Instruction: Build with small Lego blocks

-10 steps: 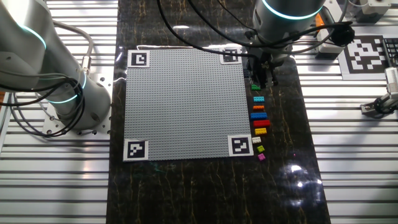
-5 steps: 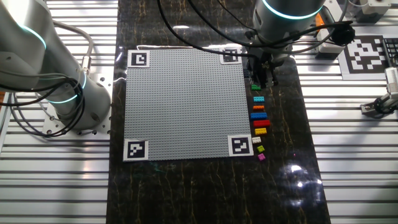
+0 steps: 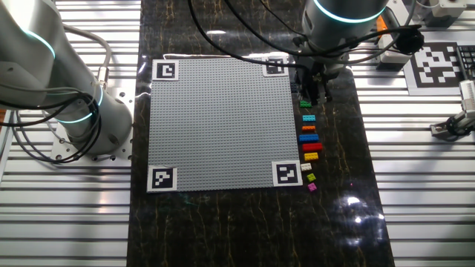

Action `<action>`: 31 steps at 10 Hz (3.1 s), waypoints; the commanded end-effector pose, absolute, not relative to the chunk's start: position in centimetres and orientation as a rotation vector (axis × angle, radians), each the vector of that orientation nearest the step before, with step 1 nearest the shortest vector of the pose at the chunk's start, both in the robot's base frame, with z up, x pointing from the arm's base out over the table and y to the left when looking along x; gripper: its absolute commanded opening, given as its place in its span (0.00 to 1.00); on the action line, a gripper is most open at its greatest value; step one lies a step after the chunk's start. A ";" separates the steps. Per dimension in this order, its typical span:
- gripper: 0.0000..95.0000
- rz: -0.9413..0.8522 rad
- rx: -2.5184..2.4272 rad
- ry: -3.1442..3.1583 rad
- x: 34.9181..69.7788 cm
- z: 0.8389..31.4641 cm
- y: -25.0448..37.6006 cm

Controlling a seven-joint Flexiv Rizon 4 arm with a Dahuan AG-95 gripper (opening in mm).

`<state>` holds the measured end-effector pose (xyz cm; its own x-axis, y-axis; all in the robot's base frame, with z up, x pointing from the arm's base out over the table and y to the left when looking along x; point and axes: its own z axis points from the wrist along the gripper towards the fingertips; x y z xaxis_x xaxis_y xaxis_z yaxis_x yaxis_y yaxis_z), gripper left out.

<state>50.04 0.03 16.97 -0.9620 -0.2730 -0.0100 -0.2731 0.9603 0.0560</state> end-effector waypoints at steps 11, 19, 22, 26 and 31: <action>0.00 0.085 -0.444 3.106 50.0 17.0 0.0; 0.00 0.072 -0.431 3.107 50.1 16.9 0.0; 0.00 0.072 -0.462 3.108 50.1 16.7 0.0; 0.00 0.059 -0.483 3.106 50.1 16.7 0.0; 0.00 0.017 -0.523 3.104 50.2 16.3 -0.1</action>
<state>50.25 -0.10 16.18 -0.9432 -0.3322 0.0048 -0.3321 0.9432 0.0087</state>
